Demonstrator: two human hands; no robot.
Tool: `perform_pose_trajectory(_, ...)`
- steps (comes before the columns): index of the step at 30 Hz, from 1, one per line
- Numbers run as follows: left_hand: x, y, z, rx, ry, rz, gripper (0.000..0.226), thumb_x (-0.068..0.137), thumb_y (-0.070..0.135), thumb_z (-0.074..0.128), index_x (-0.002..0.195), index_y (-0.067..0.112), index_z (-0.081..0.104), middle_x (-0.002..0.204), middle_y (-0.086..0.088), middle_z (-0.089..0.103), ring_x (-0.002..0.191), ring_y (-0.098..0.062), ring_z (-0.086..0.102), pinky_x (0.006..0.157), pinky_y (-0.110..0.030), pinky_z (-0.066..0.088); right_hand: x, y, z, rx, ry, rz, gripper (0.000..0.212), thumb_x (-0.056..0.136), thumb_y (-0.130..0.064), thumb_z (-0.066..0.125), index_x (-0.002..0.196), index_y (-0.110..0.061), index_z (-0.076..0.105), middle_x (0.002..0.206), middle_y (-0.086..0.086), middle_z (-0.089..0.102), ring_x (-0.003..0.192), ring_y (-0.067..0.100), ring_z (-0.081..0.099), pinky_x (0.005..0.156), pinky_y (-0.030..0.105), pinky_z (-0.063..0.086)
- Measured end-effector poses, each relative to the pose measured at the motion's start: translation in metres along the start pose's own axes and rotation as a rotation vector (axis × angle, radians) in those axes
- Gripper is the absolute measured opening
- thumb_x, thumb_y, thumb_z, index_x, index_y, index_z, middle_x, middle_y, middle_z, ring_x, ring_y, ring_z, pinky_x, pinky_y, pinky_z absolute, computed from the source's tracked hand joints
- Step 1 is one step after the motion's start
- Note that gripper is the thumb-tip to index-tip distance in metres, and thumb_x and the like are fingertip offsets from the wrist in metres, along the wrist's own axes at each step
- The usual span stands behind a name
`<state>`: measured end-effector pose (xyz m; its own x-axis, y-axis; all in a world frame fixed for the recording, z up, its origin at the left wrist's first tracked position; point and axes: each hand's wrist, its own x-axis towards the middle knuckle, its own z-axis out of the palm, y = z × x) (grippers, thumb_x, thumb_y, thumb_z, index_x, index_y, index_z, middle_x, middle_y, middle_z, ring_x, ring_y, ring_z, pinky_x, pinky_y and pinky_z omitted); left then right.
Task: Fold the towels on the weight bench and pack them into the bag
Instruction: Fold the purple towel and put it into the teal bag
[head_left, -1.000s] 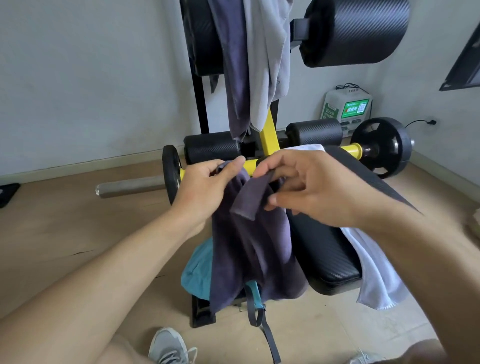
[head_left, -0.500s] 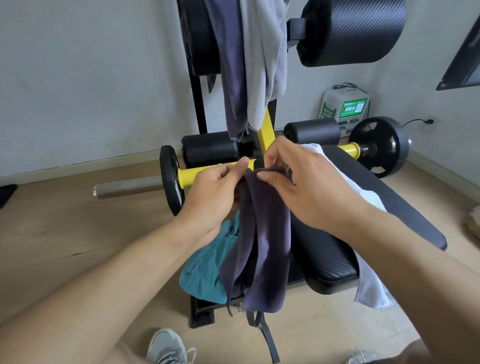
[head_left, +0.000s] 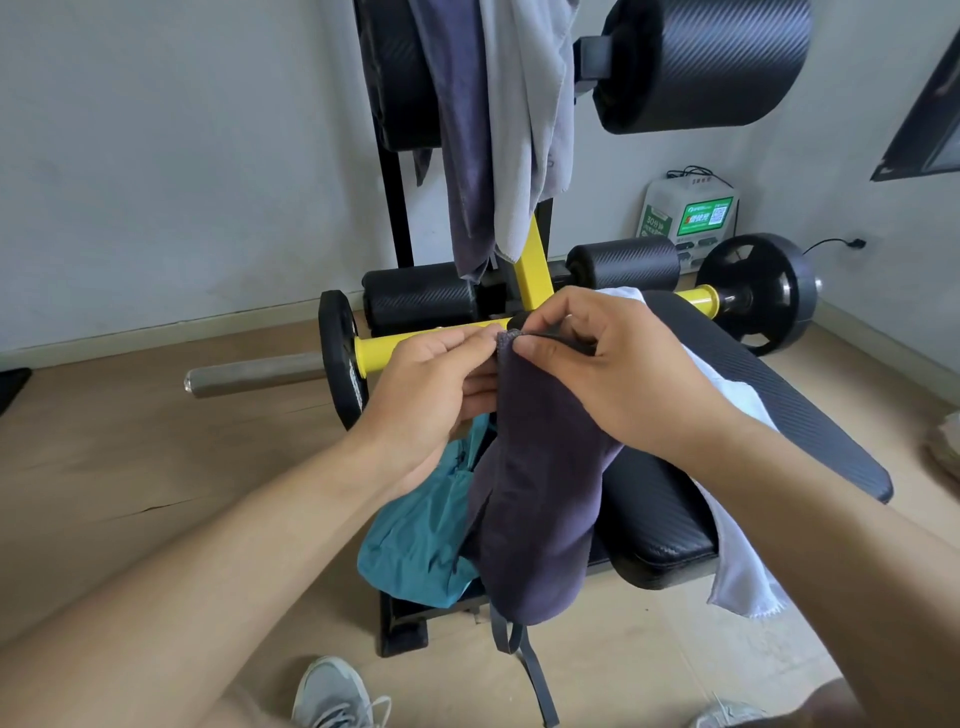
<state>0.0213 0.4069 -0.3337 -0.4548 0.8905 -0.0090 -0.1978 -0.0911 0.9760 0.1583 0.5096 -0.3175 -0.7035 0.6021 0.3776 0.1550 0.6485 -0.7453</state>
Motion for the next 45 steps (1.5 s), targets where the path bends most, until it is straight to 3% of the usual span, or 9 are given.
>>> perform_pose_trajectory(6,-0.003,0.007,0.002,-0.041,0.005,-0.038,0.037,0.102,0.035,0.053,0.096,0.004,0.073,0.088,-0.016,0.078,0.077,-0.022,0.075,0.067,-0.027,0.059,0.000,-0.001,-0.002,-0.055,0.023,0.028,0.010,0.091,-0.029,0.072,0.084,-0.025,0.067,0.065,0.004,0.062,0.055,0.006,0.049,0.056,0.020,0.040)
perform_pose_trajectory(15,-0.006,0.008,0.000,0.056,-0.029,0.009,0.030,0.100,0.025,0.057,0.090,0.005,0.077,0.082,-0.011,0.076,0.072,-0.016,0.073,0.064,-0.024,0.057,0.000,0.001,-0.008,-0.033,0.004,-0.022,0.006,0.089,-0.030,0.076,0.085,-0.028,0.073,0.073,0.008,0.069,0.069,0.024,0.061,0.069,0.038,0.049)
perform_pose_trajectory(20,-0.004,0.005,-0.003,0.141,-0.069,0.042,0.016,0.093,0.017,0.067,0.093,0.008,0.080,0.091,-0.014,0.078,0.080,-0.018,0.073,0.067,-0.023,0.056,-0.002,-0.001,-0.011,-0.006,-0.048,-0.034,0.006,0.089,-0.031,0.076,0.087,-0.025,0.075,0.071,0.005,0.069,0.066,0.021,0.060,0.063,0.032,0.047)
perform_pose_trajectory(23,-0.003,0.006,-0.005,0.187,-0.071,0.055,0.017,0.082,0.023,0.074,0.089,0.012,0.083,0.089,-0.015,0.078,0.077,-0.020,0.069,0.062,-0.023,0.054,-0.001,-0.001,-0.015,-0.006,-0.051,-0.025,0.003,0.087,-0.030,0.078,0.087,-0.027,0.077,0.070,-0.001,0.070,0.057,0.007,0.057,0.055,0.019,0.043)
perform_pose_trajectory(27,0.000,0.004,-0.010,0.238,-0.066,0.061,0.028,0.070,0.031,0.079,0.089,0.011,0.083,0.089,-0.021,0.075,0.069,-0.019,0.057,0.058,-0.025,0.045,0.000,0.001,-0.016,0.010,-0.040,-0.020,0.005,0.083,-0.030,0.082,0.085,-0.029,0.078,0.073,0.000,0.073,0.068,0.019,0.066,0.064,0.030,0.051)
perform_pose_trajectory(31,0.002,0.003,-0.010,0.242,-0.081,0.050,0.030,0.068,0.033,0.080,0.090,0.012,0.084,0.095,-0.027,0.072,0.071,-0.015,0.053,0.062,-0.024,0.042,0.000,0.002,-0.017,0.030,-0.037,-0.023,0.007,0.080,-0.031,0.084,0.084,-0.027,0.079,0.074,-0.003,0.074,0.070,0.019,0.067,0.066,0.030,0.053)
perform_pose_trajectory(37,0.003,0.000,-0.010,0.210,-0.108,0.055,0.032,0.068,0.037,0.079,0.090,0.014,0.084,0.095,-0.018,0.071,0.081,-0.021,0.052,0.071,-0.028,0.043,0.000,0.001,-0.017,0.051,-0.020,-0.017,0.009,0.079,-0.028,0.085,0.085,-0.025,0.079,0.077,-0.005,0.075,0.073,0.018,0.070,0.072,0.035,0.057)
perform_pose_trajectory(40,0.002,0.001,-0.010,0.209,-0.124,0.050,0.027,0.075,0.033,0.074,0.091,0.013,0.084,0.099,-0.011,0.078,0.084,-0.016,0.064,0.072,-0.022,0.048,-0.001,0.000,-0.016,0.058,-0.011,-0.006,0.011,0.078,-0.030,0.086,0.084,-0.025,0.078,0.078,0.000,0.075,0.074,0.022,0.070,0.074,0.041,0.058)
perform_pose_trajectory(45,0.002,0.003,-0.008,0.154,-0.062,0.084,0.023,0.084,0.029,0.071,0.089,0.008,0.080,0.098,-0.015,0.078,0.091,-0.021,0.073,0.079,-0.025,0.056,0.000,0.002,-0.015,0.038,-0.035,0.041,0.021,0.074,-0.032,0.089,0.082,-0.024,0.072,0.073,0.002,0.071,0.059,0.003,0.057,0.059,0.020,0.047)
